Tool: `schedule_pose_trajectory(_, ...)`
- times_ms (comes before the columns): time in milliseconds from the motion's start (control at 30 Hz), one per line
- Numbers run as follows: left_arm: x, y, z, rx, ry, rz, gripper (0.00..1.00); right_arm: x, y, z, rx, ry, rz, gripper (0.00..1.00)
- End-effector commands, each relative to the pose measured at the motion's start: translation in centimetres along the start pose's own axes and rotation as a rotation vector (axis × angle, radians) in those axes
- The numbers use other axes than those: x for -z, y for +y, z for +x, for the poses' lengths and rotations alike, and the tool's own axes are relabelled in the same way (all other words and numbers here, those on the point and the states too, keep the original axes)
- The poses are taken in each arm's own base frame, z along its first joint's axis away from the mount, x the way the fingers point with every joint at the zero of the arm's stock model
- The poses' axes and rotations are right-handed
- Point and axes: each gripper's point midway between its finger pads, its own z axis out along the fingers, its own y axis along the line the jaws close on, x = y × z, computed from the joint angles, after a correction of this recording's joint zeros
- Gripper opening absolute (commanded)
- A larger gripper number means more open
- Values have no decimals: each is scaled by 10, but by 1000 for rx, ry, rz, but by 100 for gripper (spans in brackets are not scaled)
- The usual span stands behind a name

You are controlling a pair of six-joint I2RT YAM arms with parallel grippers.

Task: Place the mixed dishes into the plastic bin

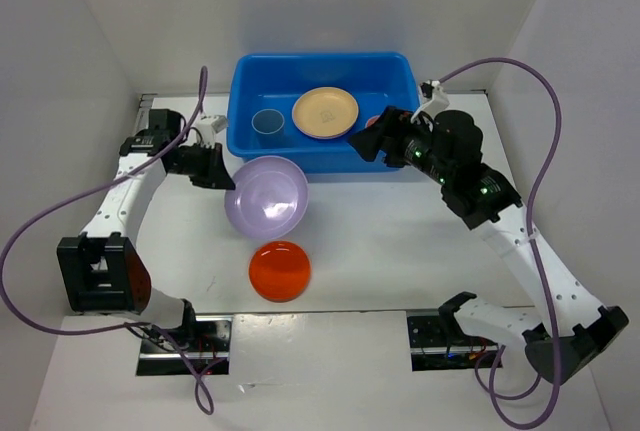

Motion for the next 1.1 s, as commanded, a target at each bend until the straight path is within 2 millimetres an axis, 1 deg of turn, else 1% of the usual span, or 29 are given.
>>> schedule_pose_trajectory(0,7,-43,-30,26,-41,103,0,-9,-6,4,-21,11,19,86)
schedule_pose_trajectory(33,7,-45,-39,29,-52,84,0,-10,-13,5,-24,9,39,86)
schedule_pose_trajectory(67,13,-52,-62,15,-96,76,0,-8,-10,0,-31,-8,27,86)
schedule_pose_trajectory(100,7,-58,-71,42,-87,93,0,-9,-16,2,-35,-6,41,86)
schedule_pose_trajectory(167,6,-68,-97,35,-113,109,0,-8,-17,1,-38,-2,35,86)
schedule_pose_trajectory(200,6,-75,-127,41,-149,105,0,-8,-22,-3,-32,-12,48,86)
schedule_pose_trajectory(267,4,-83,-158,40,-186,115,0,-7,-26,-3,-39,-2,51,86)
schedule_pose_trajectory(300,-15,-77,-169,105,-163,125,0,-7,-34,-3,-35,-3,66,86)
schedule_pose_trajectory(333,-2,-84,-203,67,-241,125,0,-6,-40,-5,-40,-4,83,86)
schedule_pose_trajectory(367,-26,-75,-209,96,-210,131,0,-2,-38,-7,-42,-6,65,86)
schedule_pose_trajectory(400,-31,-71,-221,118,-224,124,0,-1,-49,-10,-43,-12,87,86)
schedule_pose_trajectory(433,-24,-84,-245,120,-281,139,0,2,-50,-15,-44,-24,84,86)
schedule_pose_trajectory(467,-51,-72,-248,158,-256,128,0,4,-55,-15,-41,-20,93,86)
schedule_pose_trajectory(500,-59,-73,-254,182,-255,126,0,5,-60,-19,-39,-24,97,86)
schedule_pose_trajectory(533,-64,-70,-258,248,-250,117,0,9,-63,-20,-42,-29,108,86)
schedule_pose_trajectory(567,-72,-66,-276,237,-291,130,0,10,-65,-22,-36,-30,109,86)
schedule_pose_trajectory(600,-77,-69,-283,243,-310,131,0,7,-70,-18,-45,-10,116,86)
schedule_pose_trajectory(633,-104,-54,-281,321,-286,135,0,9,-70,-23,-34,-22,119,86)
schedule_pose_trajectory(700,-107,-58,-292,344,-329,175,0,3,-78,-19,-47,2,126,86)
schedule_pose_trajectory(733,-112,-58,-301,367,-352,204,0,4,-78,-25,-46,-13,129,86)
schedule_pose_trajectory(767,-118,-54,-301,369,-350,203,0,1,-82,-23,-42,-1,136,86)
schedule_pose_trajectory(800,-119,-44,-308,374,-391,150,0,-1,-85,-27,-44,-5,144,86)
schedule_pose_trajectory(833,-128,-33,-307,387,-396,119,0,-1,-86,-25,-48,2,149,86)
schedule_pose_trajectory(867,-129,-26,-309,404,-416,87,0,-3,-88,-23,-51,9,153,86)
schedule_pose_trajectory(900,-131,-24,-312,409,-431,82,0,-2,-91,-25,-44,4,160,86)
schedule_pose_trajectory(933,-133,-13,-313,423,-446,71,0,-5,-94,-23,-48,13,166,86)
schedule_pose_trajectory(967,-135,-9,-317,436,-466,62,0,-8,-96,-23,-49,15,167,86)
schedule_pose_trajectory(1000,-142,-3,-315,445,-461,48,0,-9,-95,-22,-49,20,159,86)
schedule_pose_trajectory(1067,-148,7,-314,466,-471,19,0,-12,-98,-19,-54,31,166,86)
